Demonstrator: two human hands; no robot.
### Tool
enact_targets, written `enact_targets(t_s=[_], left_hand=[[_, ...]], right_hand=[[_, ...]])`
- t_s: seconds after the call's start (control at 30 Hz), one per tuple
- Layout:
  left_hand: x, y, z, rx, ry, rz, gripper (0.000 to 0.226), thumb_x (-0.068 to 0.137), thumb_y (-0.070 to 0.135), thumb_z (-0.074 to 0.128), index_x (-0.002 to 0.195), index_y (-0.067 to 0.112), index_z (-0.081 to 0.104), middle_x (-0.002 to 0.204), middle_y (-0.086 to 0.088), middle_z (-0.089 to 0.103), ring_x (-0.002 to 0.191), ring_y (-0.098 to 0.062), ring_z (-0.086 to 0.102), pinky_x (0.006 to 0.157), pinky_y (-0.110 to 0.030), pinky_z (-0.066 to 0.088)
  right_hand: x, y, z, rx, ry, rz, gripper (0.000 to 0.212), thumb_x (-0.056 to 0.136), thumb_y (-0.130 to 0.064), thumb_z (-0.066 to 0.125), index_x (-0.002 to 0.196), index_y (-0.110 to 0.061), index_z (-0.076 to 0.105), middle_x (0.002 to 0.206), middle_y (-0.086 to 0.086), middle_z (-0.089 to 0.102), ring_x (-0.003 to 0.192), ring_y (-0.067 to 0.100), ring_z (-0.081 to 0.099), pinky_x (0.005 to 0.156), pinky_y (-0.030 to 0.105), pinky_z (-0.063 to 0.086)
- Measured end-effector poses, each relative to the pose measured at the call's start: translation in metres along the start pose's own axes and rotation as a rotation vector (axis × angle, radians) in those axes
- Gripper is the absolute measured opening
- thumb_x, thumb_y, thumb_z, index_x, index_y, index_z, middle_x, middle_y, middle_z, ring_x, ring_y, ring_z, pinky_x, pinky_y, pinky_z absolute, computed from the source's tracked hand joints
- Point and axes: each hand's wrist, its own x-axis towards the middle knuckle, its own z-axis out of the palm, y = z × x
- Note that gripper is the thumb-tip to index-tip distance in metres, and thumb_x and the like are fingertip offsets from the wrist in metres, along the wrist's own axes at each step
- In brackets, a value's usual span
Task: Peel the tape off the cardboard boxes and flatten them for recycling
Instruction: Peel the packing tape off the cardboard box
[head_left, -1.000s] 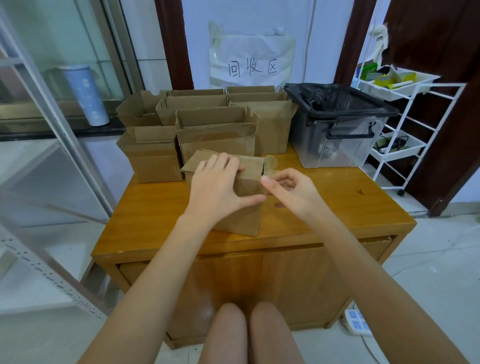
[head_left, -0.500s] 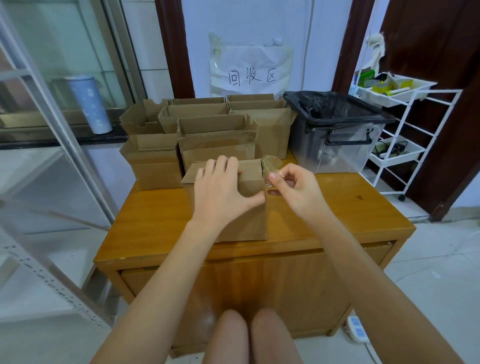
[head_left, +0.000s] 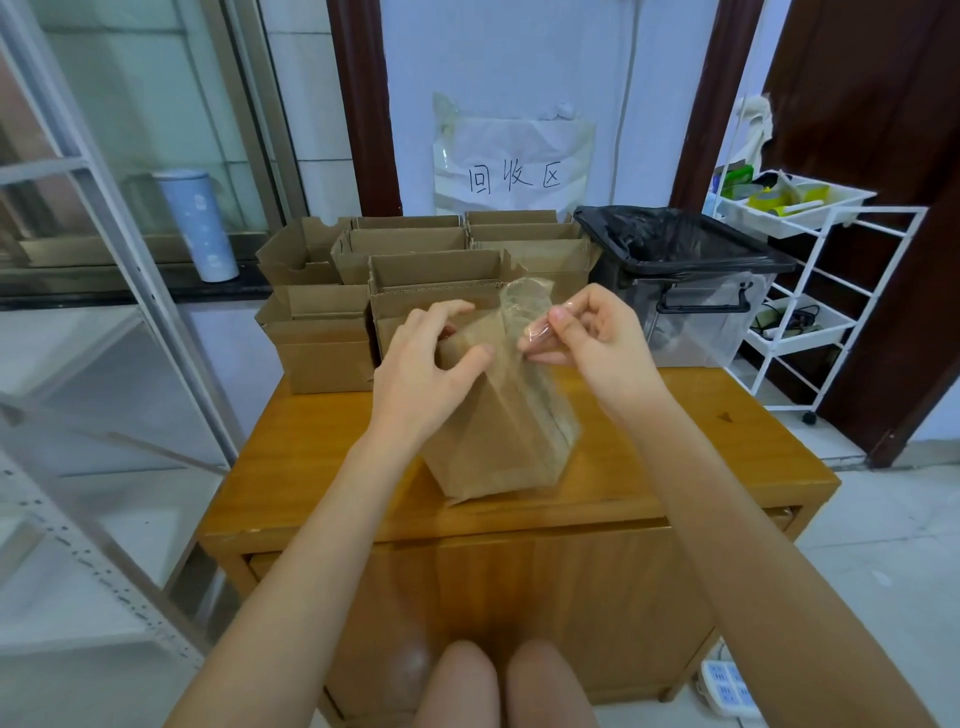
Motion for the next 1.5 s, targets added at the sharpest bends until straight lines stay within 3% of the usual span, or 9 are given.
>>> enact_targets(t_s=[0.13, 0.27, 0.43, 0.6, 0.8, 1.03, 1.2, 1.3, 1.5], left_hand=[[-0.003, 0.001, 0.008, -0.216, -0.062, -0.100, 0.044, 0.081, 0.045, 0.041, 0.124, 0.046, 0.055, 0.114, 0.011, 0.053, 0.102, 0.004, 0.048, 0.087, -0.026, 0.040], [-0.012, -0.012, 0.013, -0.201, -0.066, -0.183, 0.044, 0.082, 0.047, 0.037, 0.122, 0.042, 0.056, 0.116, 0.013, 0.058, 0.105, -0.005, 0.051, 0.097, -0.040, 0.044], [-0.020, -0.021, 0.020, -0.020, -0.023, -0.141, 0.038, 0.094, 0.036, 0.052, 0.131, 0.027, 0.053, 0.117, 0.010, 0.056, 0.105, -0.009, 0.054, 0.089, -0.032, 0.047], [-0.016, -0.020, 0.024, 0.012, 0.050, -0.116, 0.038, 0.091, 0.034, 0.058, 0.127, 0.021, 0.058, 0.111, 0.010, 0.050, 0.107, -0.012, 0.052, 0.084, -0.028, 0.045], [-0.015, -0.014, 0.024, 0.098, 0.060, -0.067, 0.040, 0.090, 0.036, 0.056, 0.129, 0.027, 0.057, 0.108, 0.010, 0.050, 0.099, -0.013, 0.055, 0.089, -0.039, 0.049], [-0.031, -0.005, 0.028, 0.428, 0.172, 0.021, 0.041, 0.092, 0.038, 0.053, 0.125, 0.015, 0.062, 0.096, -0.001, 0.052, 0.085, -0.015, 0.051, 0.075, -0.030, 0.043], [-0.039, -0.005, 0.040, 0.577, 0.210, 0.058, 0.033, 0.089, 0.038, 0.057, 0.105, 0.012, 0.069, 0.088, -0.003, 0.055, 0.078, -0.014, 0.052, 0.065, -0.027, 0.042], [-0.037, -0.008, 0.042, 0.534, 0.219, 0.058, 0.031, 0.089, 0.037, 0.059, 0.098, 0.010, 0.070, 0.087, -0.003, 0.052, 0.076, -0.013, 0.049, 0.063, -0.028, 0.045], [-0.033, -0.019, 0.043, 0.368, 0.168, 0.076, 0.042, 0.090, 0.042, 0.058, 0.123, 0.016, 0.063, 0.097, 0.003, 0.045, 0.085, -0.009, 0.046, 0.065, -0.021, 0.046]], right_hand=[[0.014, -0.001, 0.003, 0.046, 0.040, 0.027, 0.015, 0.099, -0.001, 0.043, 0.085, -0.006, 0.047, 0.078, 0.014, 0.065, 0.071, 0.019, 0.071, 0.070, 0.029, 0.059], [0.018, 0.009, 0.011, -0.007, 0.002, 0.068, 0.010, 0.098, -0.006, 0.049, 0.088, -0.004, 0.050, 0.078, 0.015, 0.066, 0.073, 0.021, 0.071, 0.072, 0.031, 0.059], [0.020, 0.017, 0.020, -0.237, -0.096, 0.089, 0.020, 0.091, -0.024, 0.063, 0.094, -0.005, 0.057, 0.081, 0.008, 0.071, 0.077, 0.017, 0.071, 0.079, 0.032, 0.058], [0.022, 0.019, 0.022, -0.442, -0.201, 0.032, 0.016, 0.082, -0.024, 0.074, 0.090, -0.014, 0.065, 0.087, 0.002, 0.069, 0.076, 0.010, 0.064, 0.072, 0.017, 0.053], [0.034, 0.022, 0.015, -0.299, -0.301, 0.066, 0.026, 0.095, -0.008, 0.046, 0.091, -0.001, 0.070, 0.094, 0.012, 0.071, 0.093, 0.017, 0.068, 0.093, 0.035, 0.052], [0.043, 0.019, 0.013, -0.256, -0.455, 0.003, 0.035, 0.092, 0.007, 0.036, 0.089, -0.002, 0.069, 0.084, 0.009, 0.068, 0.081, 0.013, 0.066, 0.083, 0.025, 0.053], [0.044, 0.024, 0.012, -0.554, -0.439, -0.141, 0.007, 0.089, -0.018, 0.064, 0.090, -0.017, 0.071, 0.084, -0.007, 0.068, 0.078, 0.003, 0.061, 0.076, 0.015, 0.048], [0.042, 0.025, 0.010, -0.668, -0.447, -0.088, 0.014, 0.084, -0.036, 0.069, 0.091, -0.024, 0.070, 0.087, -0.009, 0.066, 0.079, 0.004, 0.058, 0.072, 0.015, 0.046], [0.048, 0.030, 0.010, -0.765, -0.475, -0.123, 0.013, 0.089, -0.029, 0.064, 0.093, -0.019, 0.069, 0.090, -0.004, 0.067, 0.084, 0.011, 0.061, 0.079, 0.026, 0.051]])
